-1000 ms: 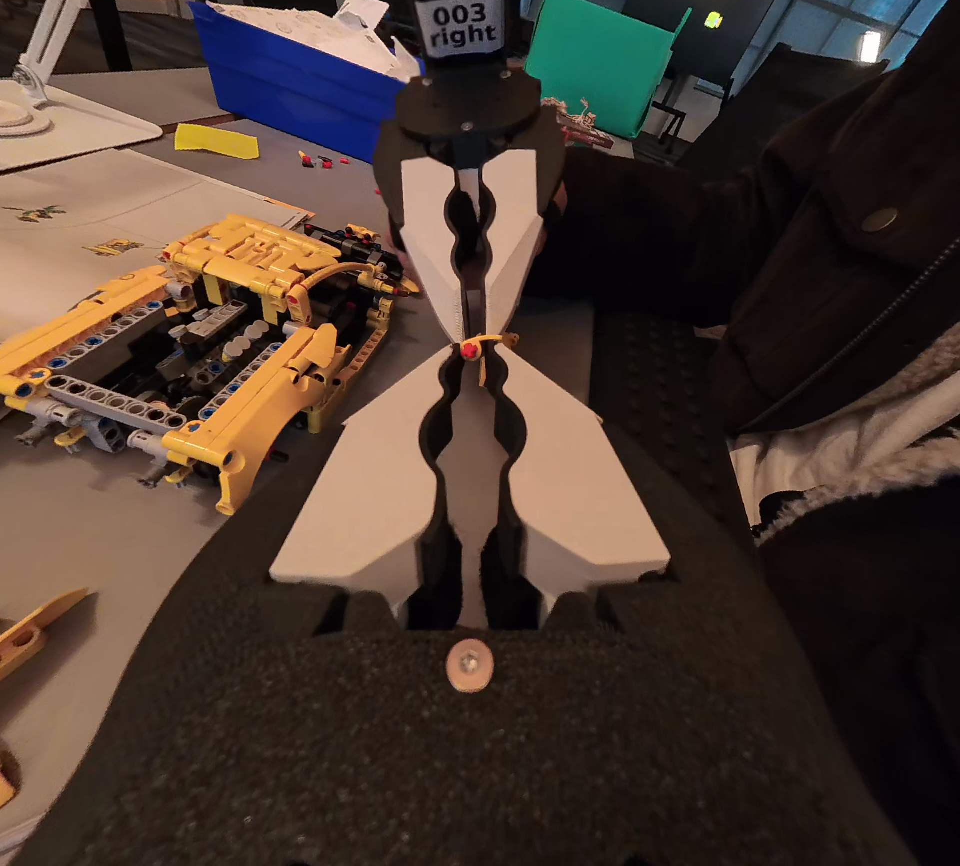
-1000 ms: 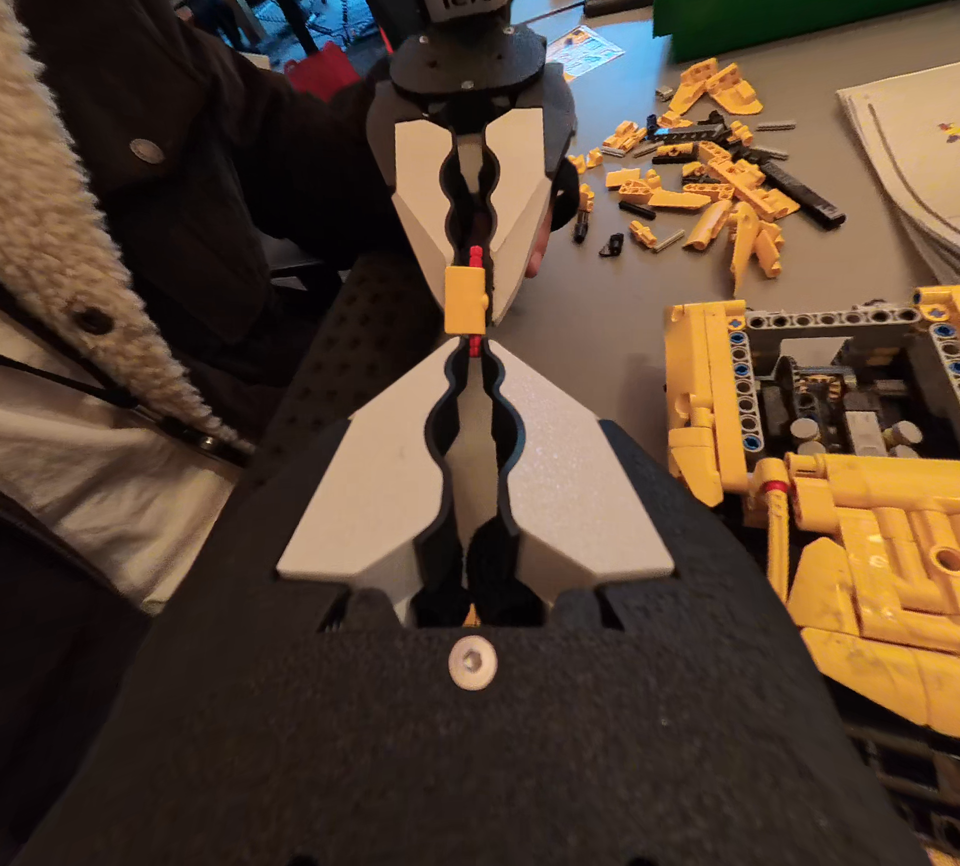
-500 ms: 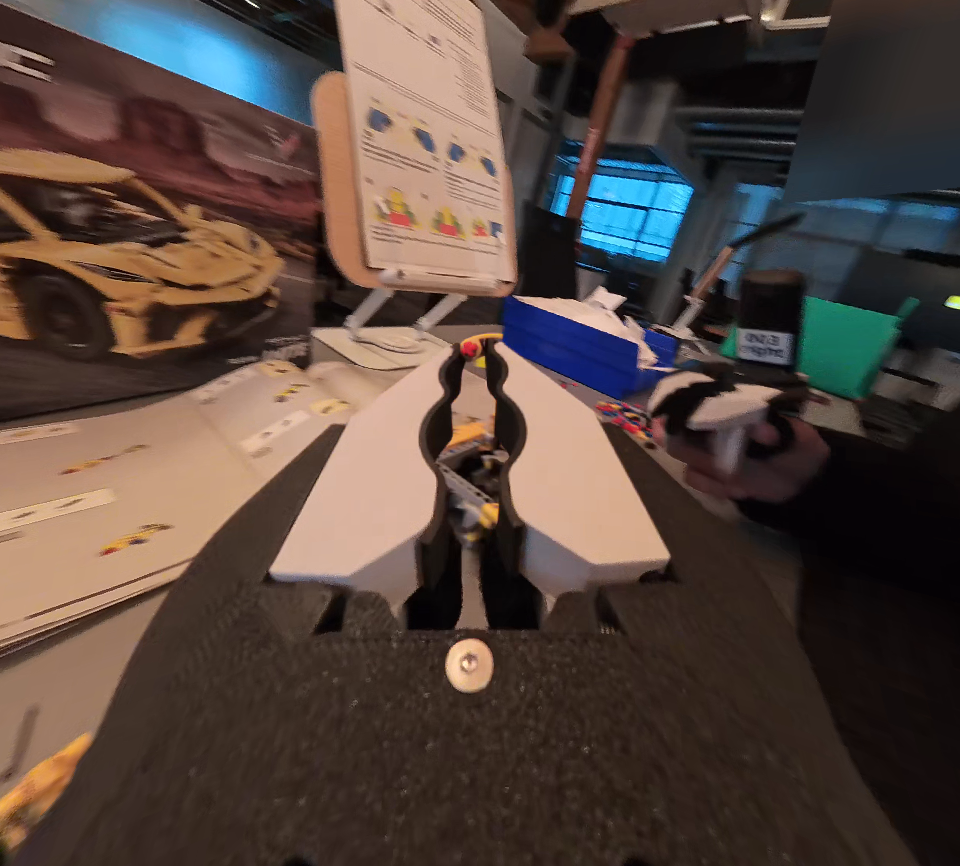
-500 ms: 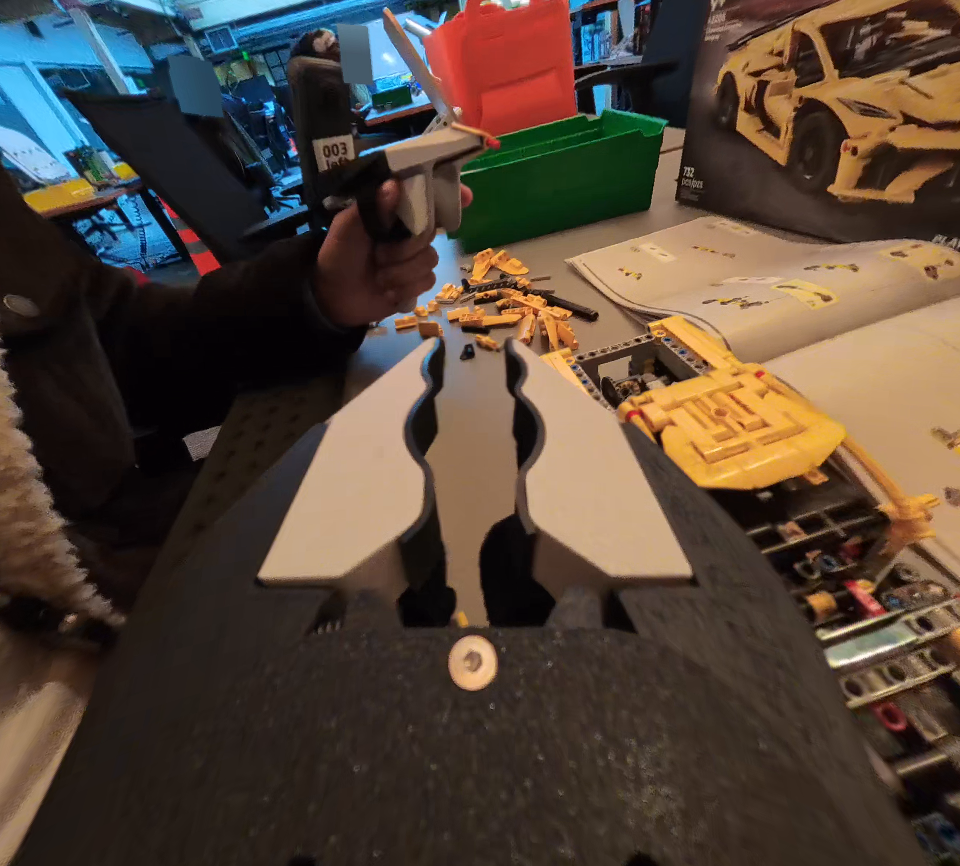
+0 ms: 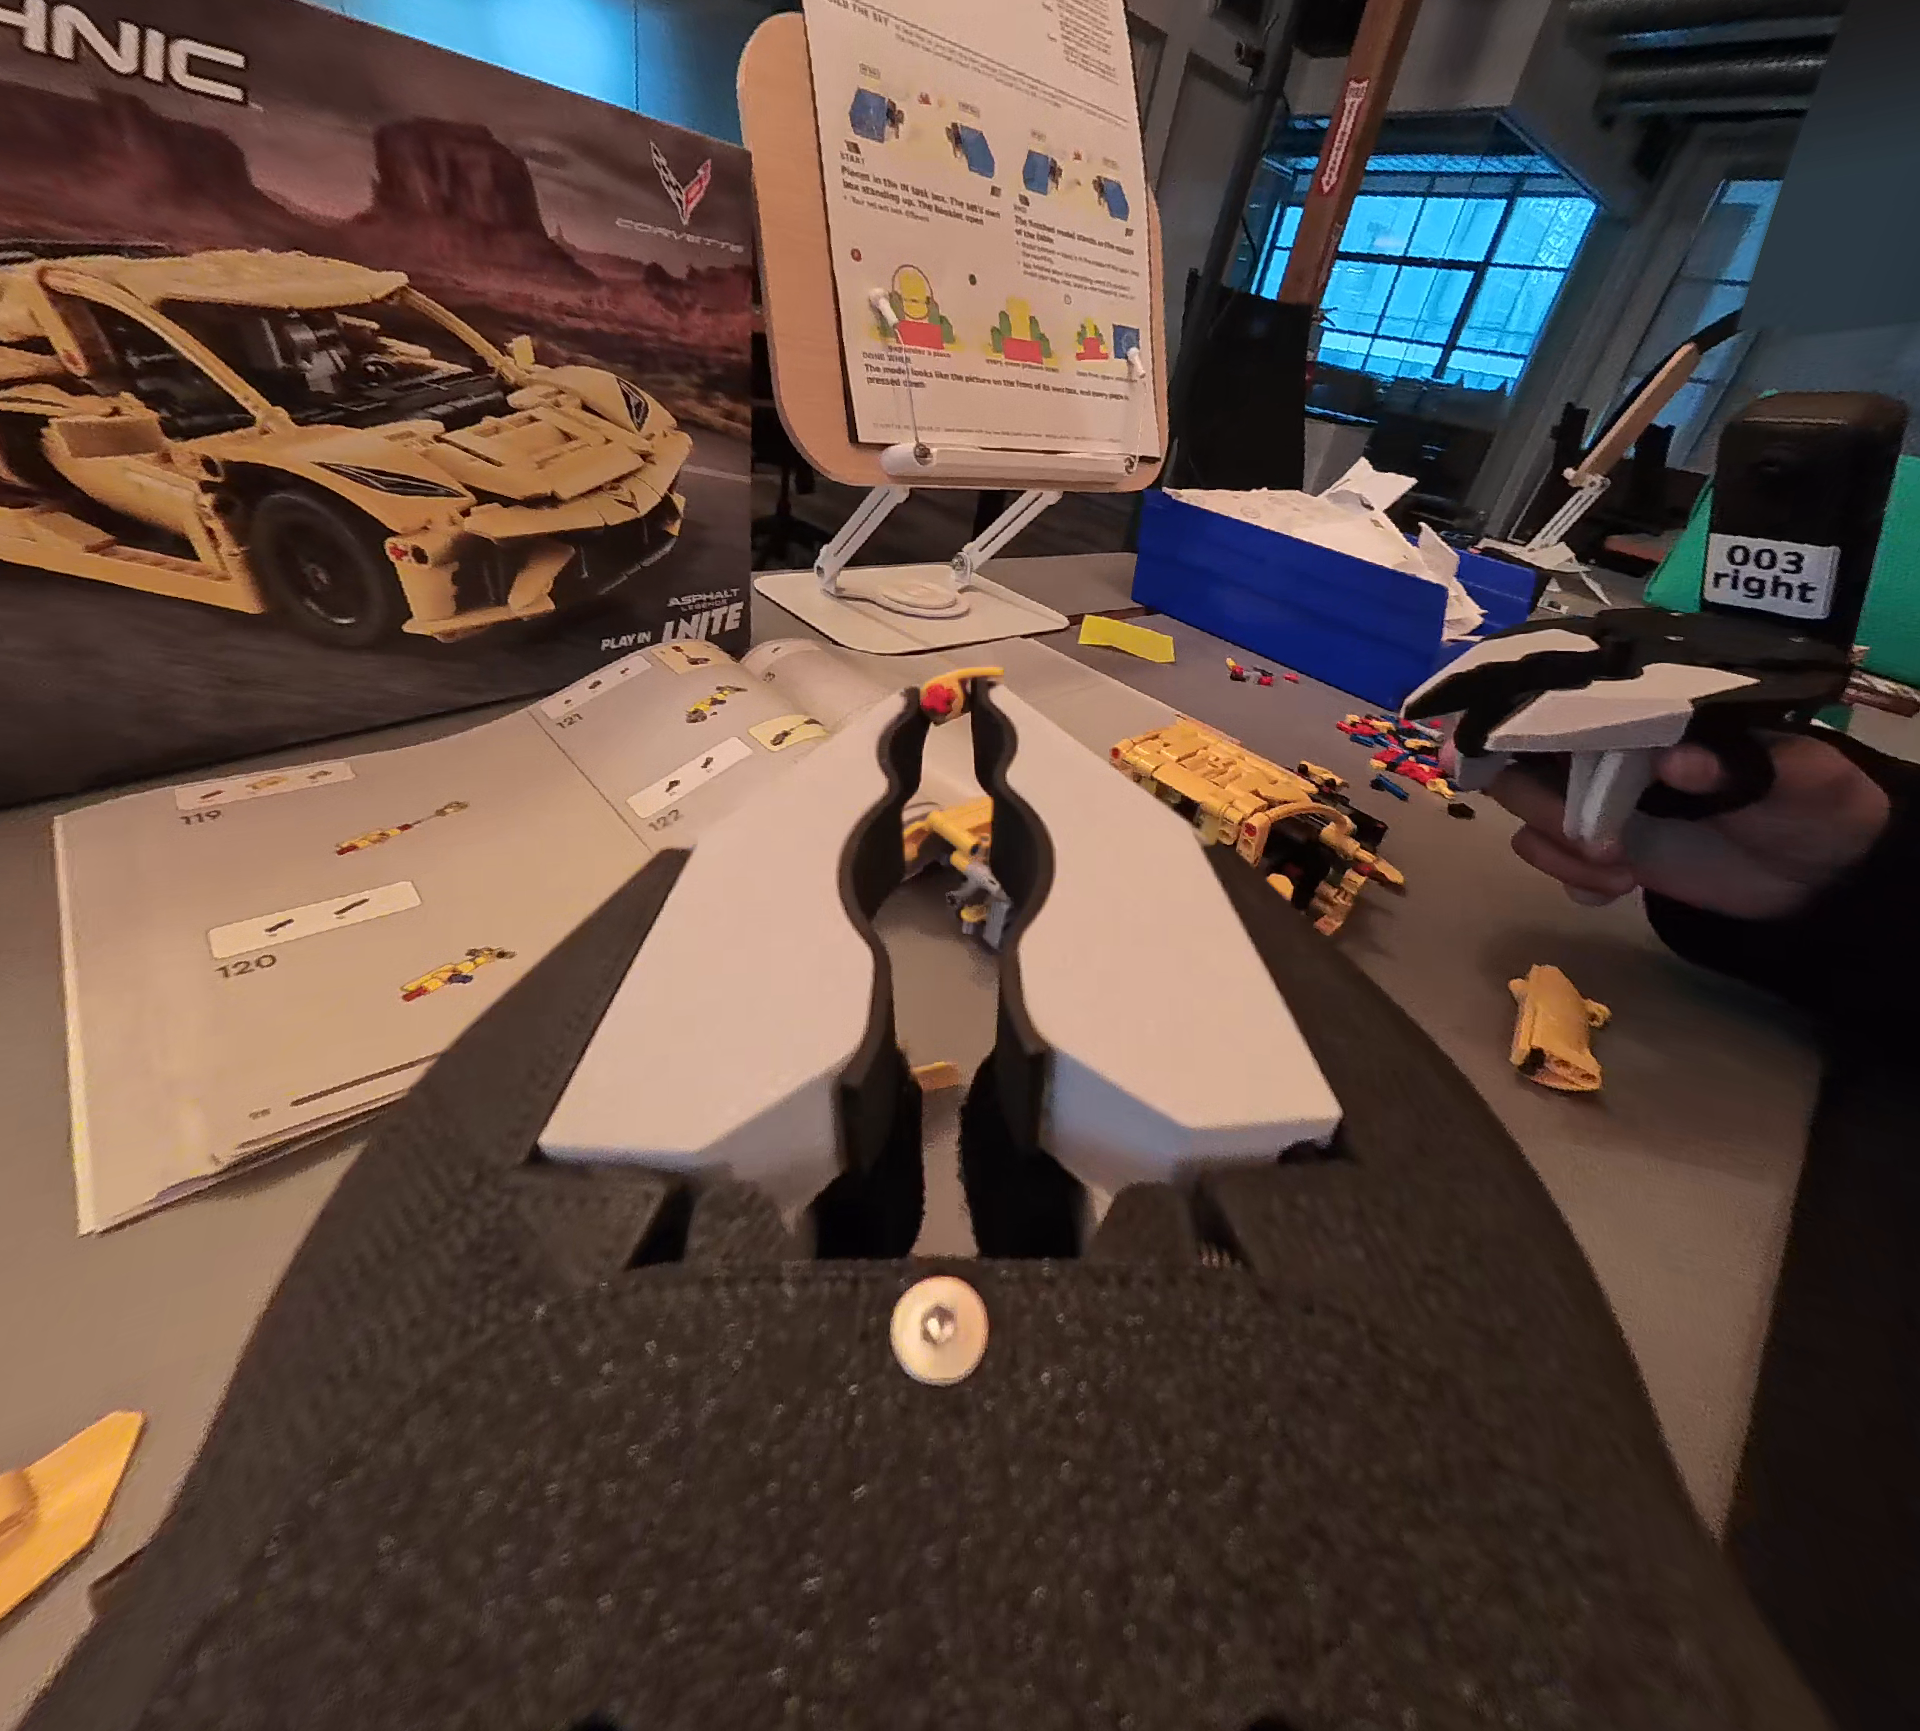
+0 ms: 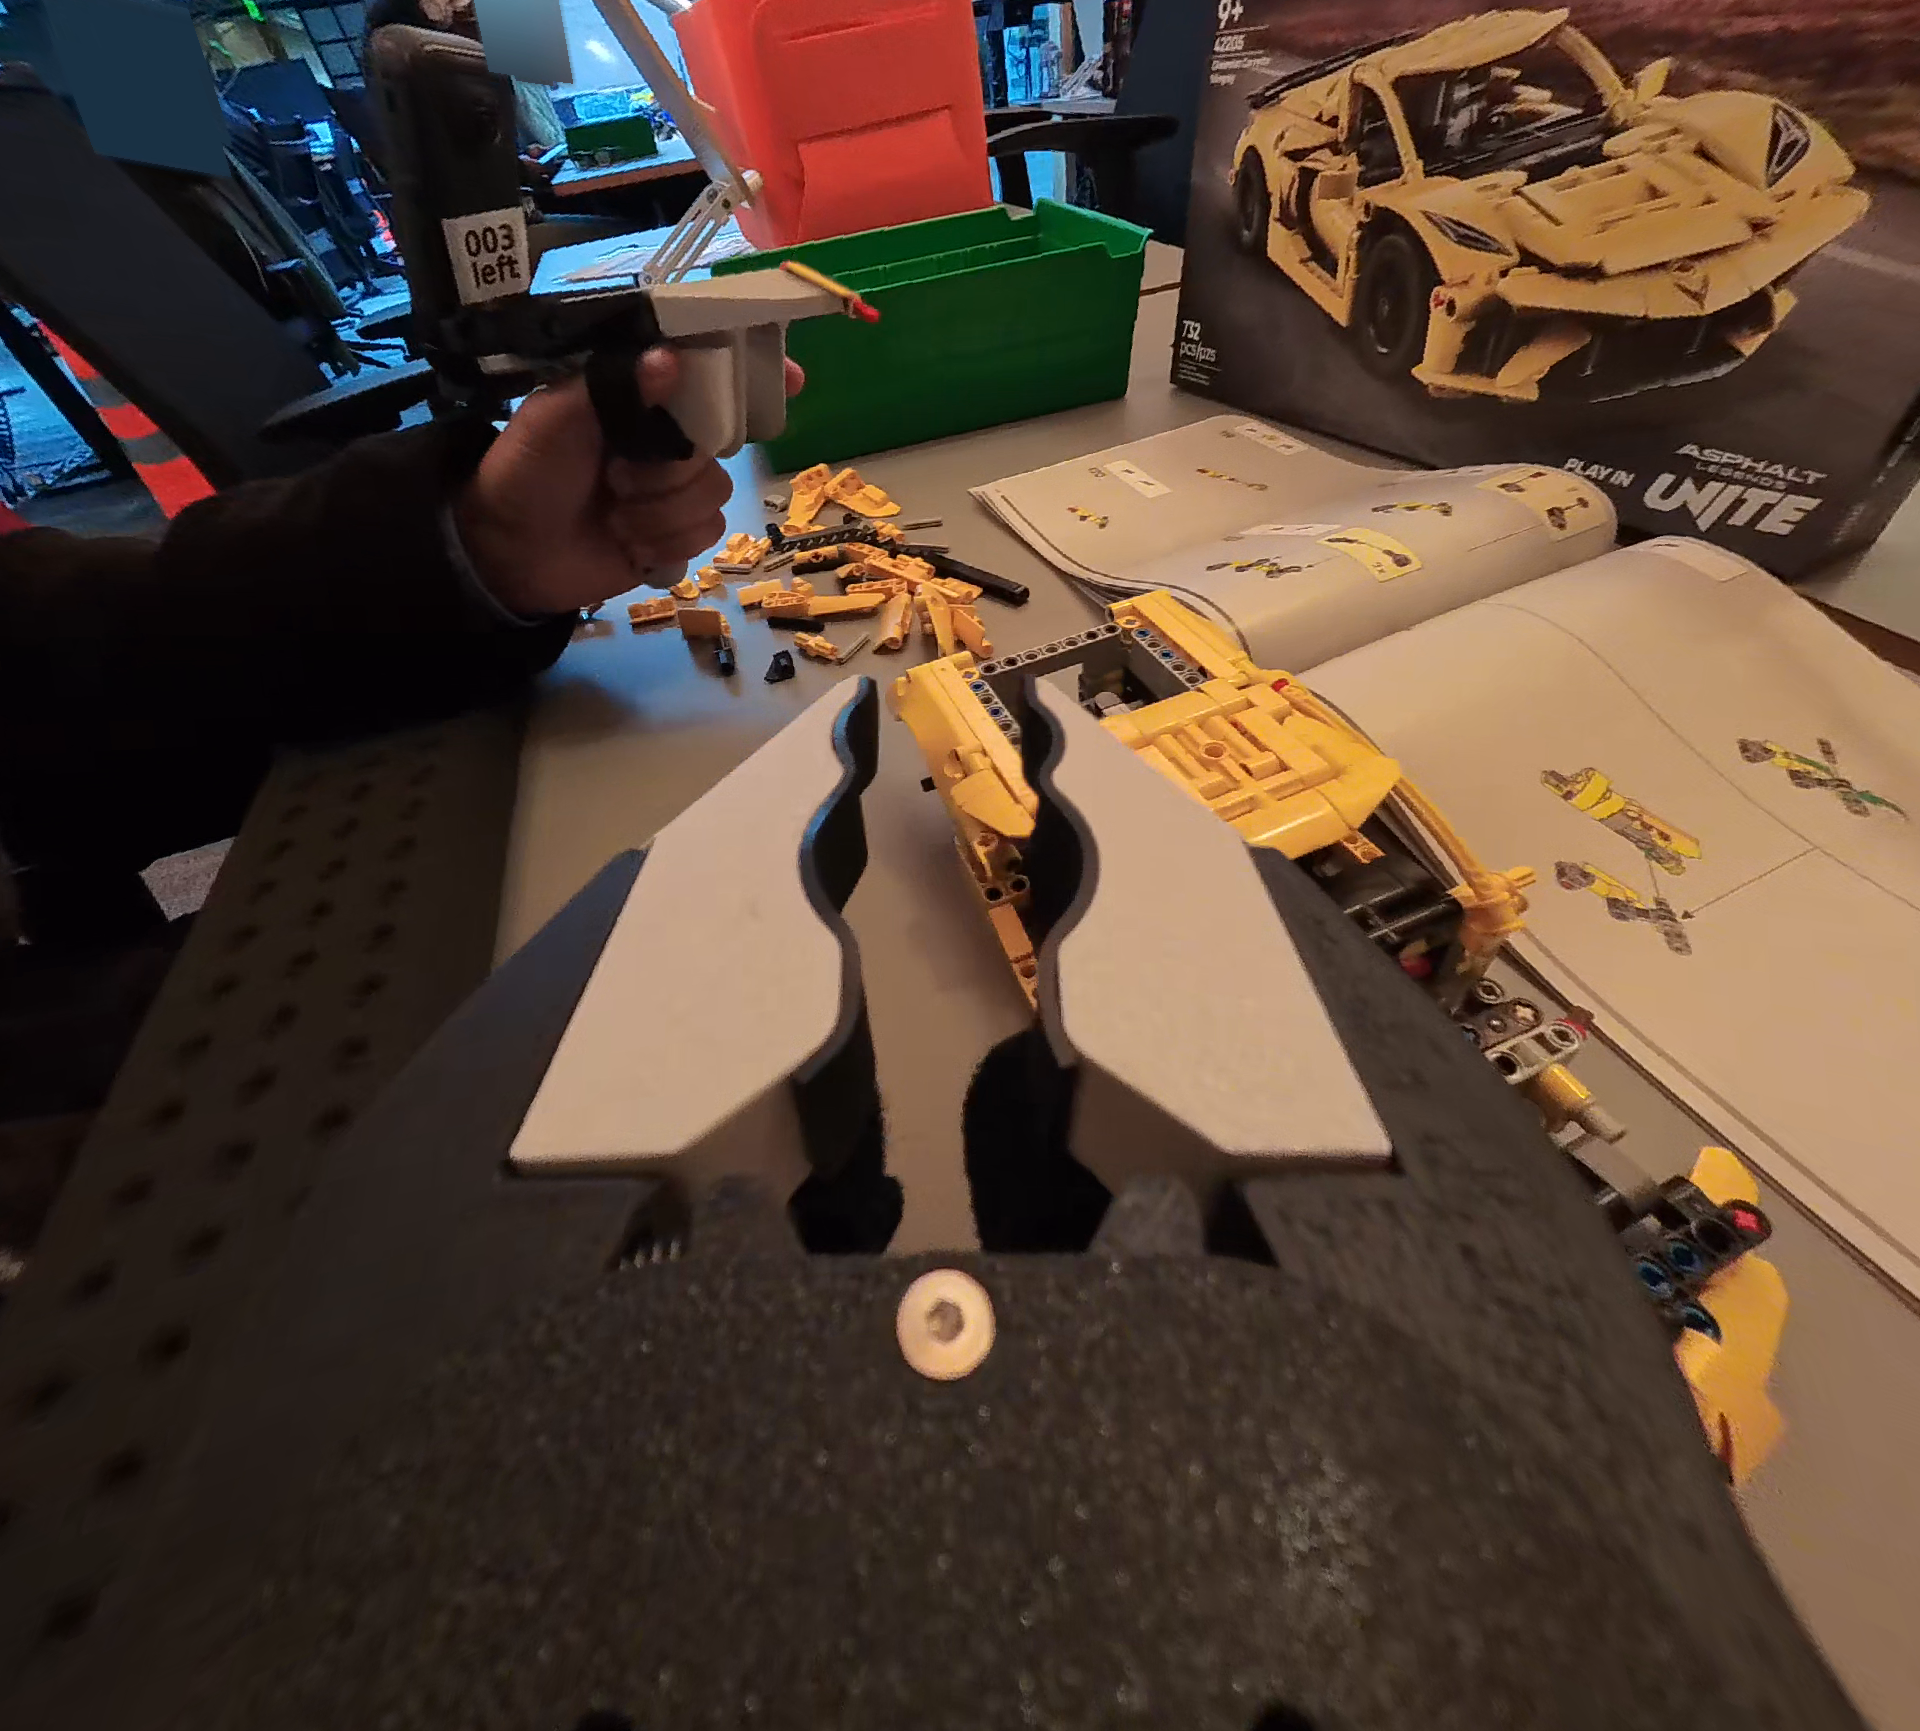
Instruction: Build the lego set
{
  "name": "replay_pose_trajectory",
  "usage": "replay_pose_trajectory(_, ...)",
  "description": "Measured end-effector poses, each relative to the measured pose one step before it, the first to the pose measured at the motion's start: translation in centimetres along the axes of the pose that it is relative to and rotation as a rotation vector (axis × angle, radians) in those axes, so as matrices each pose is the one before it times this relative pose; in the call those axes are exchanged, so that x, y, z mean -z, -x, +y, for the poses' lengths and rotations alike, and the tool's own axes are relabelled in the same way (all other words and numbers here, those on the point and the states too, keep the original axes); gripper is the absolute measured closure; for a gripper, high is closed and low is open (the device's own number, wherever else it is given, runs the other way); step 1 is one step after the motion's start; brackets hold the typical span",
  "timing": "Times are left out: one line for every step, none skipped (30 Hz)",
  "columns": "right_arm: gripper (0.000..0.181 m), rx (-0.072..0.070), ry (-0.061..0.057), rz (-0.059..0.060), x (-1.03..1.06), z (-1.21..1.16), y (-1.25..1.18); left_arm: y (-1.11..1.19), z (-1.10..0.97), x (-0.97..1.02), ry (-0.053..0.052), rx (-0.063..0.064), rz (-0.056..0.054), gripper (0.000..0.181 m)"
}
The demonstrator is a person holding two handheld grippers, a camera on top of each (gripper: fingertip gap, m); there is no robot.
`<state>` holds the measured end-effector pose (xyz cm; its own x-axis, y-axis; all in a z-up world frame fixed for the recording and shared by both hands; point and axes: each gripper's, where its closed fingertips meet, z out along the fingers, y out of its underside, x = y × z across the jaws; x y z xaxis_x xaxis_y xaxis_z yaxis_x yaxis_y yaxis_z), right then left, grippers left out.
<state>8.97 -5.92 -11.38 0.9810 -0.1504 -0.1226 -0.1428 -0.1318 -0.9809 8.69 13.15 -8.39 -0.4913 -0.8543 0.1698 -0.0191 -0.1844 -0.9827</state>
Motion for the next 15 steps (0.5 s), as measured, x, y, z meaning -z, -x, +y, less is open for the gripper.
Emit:
replay_pose_trajectory(0.155,-0.0050,-0.0014,0.0064,0.026,-0.016,-0.152,-0.089,0.020,-0.016,0.0011,0.0005,0.0047,0.173)
replay_pose_trajectory(0.156,-0.0043,-0.0013,0.0045,0.016,0.006,-0.111,-0.075,-0.048,0.016,-0.0024,-0.0024,0.0033,0.173)
replay_pose_trajectory(0.156,-0.0052,0.0004,0.0012,0.005,0.035,-0.068,-0.121,-0.064,0.024,-0.0040,0.0006,0.0061,0.173)
replay_pose_trajectory(0.156,-0.0055,0.0013,-0.0005,0.003,0.036,-0.039,-0.081,-0.046,0.023,-0.0031,0.0018,0.0047,0.173)
replay_pose_trajectory(0.156,-0.0043,0.0003,-0.0008,-0.011,0.024,-0.022,-0.029,0.004,0.000,0.0004,0.0017,0.0022,0.173)
replay_pose_trajectory(0.156,-0.0041,-0.0006,0.0006,-0.005,0.004,-0.033,-0.011,0.024,-0.003,0.0012,0.0024,0.0010,0.173)
replay_pose_trajectory(0.156,-0.0025,-0.0013,0.0018,-0.005,-0.023,-0.049,-0.003,-0.024,0.015,-0.0013,0.0018,0.0007,0.173)
replay_pose_trajectory(0.157,-0.0004,0.0001,0.0020,0.008,0.011,-0.038,-0.034,-0.038,0.010,-0.0025,0.0015,0.0021,0.173)
replay_pose_trajectory(0.157,0.0009,0.0032,0.0016,0.000,0.062,-0.029,-0.024,0.001,-0.008,-0.0003,0.0028,0.0024,0.173)
replay_pose_trajectory(0.157,0.0021,0.0038,0.0024,-0.014,0.069,-0.035,0.001,0.053,-0.005,0.0019,0.0028,0.0006,0.173)
replay_pose_trajectory(0.157,0.0025,0.0024,0.0007,-0.011,0.054,0.004,-0.006,0.018,0.003,0.0007,0.0013,0.0009,0.173)
replay_pose_trajectory(0.157,0.0012,0.0025,0.0002,-0.017,0.046,0.033,-0.050,0.021,-0.010,0.0009,0.0023,0.0032,0.173)
replay_pose_trajectory(0.157,0.0006,0.0026,0.0005,-0.007,0.000,0.050,-0.063,0.055,-0.020,0.0025,0.0033,0.0040,0.173)
replay_pose_trajectory(0.157,0.0034,0.0010,-0.0017,-0.013,-0.028,0.082,-0.086,0.075,-0.052,0.0030,0.0043,0.0052,0.173)
replay_pose_trajectory(0.157,0.0066,-0.0008,-0.0010,-0.027,-0.057,0.102,-0.135,0.130,-0.087,0.0052,0.0093,0.0099,0.173)
